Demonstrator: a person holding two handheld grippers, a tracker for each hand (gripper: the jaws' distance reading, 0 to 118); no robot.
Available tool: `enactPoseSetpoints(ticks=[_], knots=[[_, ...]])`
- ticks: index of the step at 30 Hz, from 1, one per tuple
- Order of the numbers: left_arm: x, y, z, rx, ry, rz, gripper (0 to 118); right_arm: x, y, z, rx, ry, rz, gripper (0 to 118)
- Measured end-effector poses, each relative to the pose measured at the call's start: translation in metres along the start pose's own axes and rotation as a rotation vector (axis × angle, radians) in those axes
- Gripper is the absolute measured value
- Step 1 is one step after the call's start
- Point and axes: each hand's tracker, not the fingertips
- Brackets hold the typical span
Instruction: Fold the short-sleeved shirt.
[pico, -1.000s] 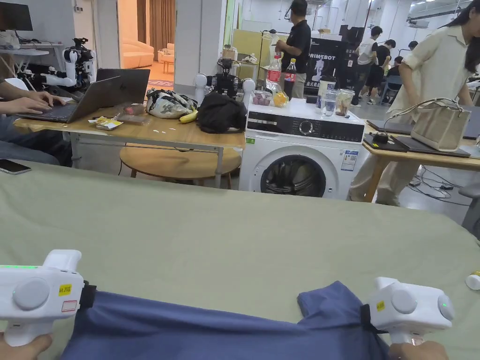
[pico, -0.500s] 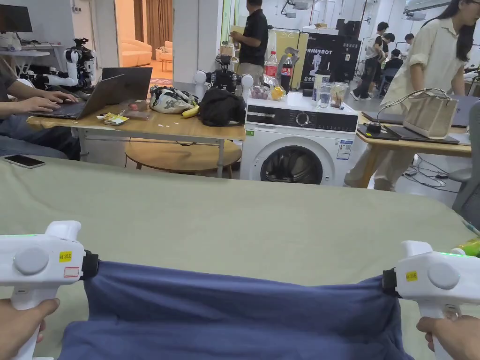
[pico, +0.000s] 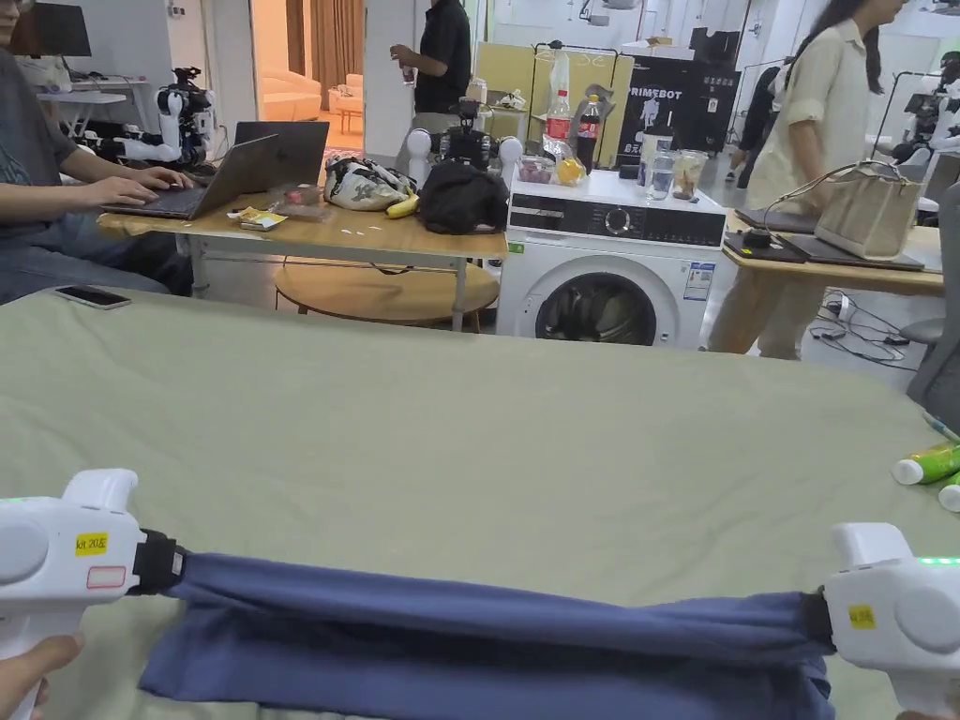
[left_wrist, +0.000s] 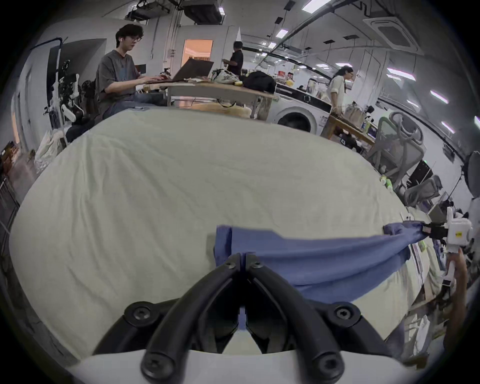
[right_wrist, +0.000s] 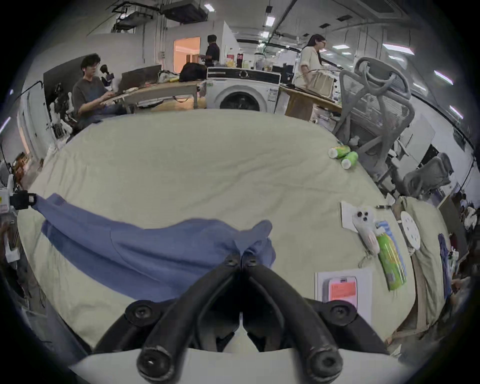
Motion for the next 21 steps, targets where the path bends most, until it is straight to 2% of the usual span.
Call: enactPoseSetpoints(ticks=[4,8,17,18,20,21], knots=[[0.002,-0.032,-0.008,-0.101,0.023,-0.033,0,-0.002,-0.03,-0.011,-0.107,-0.029,0.054,0],[0.005,-0.057,-0.028,-0.225,0.052,-0.066,0,-0.003,-0.056,-0.036,-0.177,-0.03,0.051,0],[0.005,-0.056,-0.038,-0.216,0.069,-0.023,1,-0.007,-0.068,-0.062,-0.183,-0.045,0.027,0],[0.006,-0.053,-0.035,-0.216,0.069,-0.013,14,-0.01,-0.067,-0.056,-0.183,-0.055,0.033,7],[0.011,-0.048,-0.027,-0.186,0.065,0.004,41,-0.011,-0.059,-0.046,-0.173,-0.068,0.035,40],[0.015,-0.045,-0.022,-0.157,0.071,0.003,48,-0.013,-0.055,-0.038,-0.127,-0.094,0.027,52]])
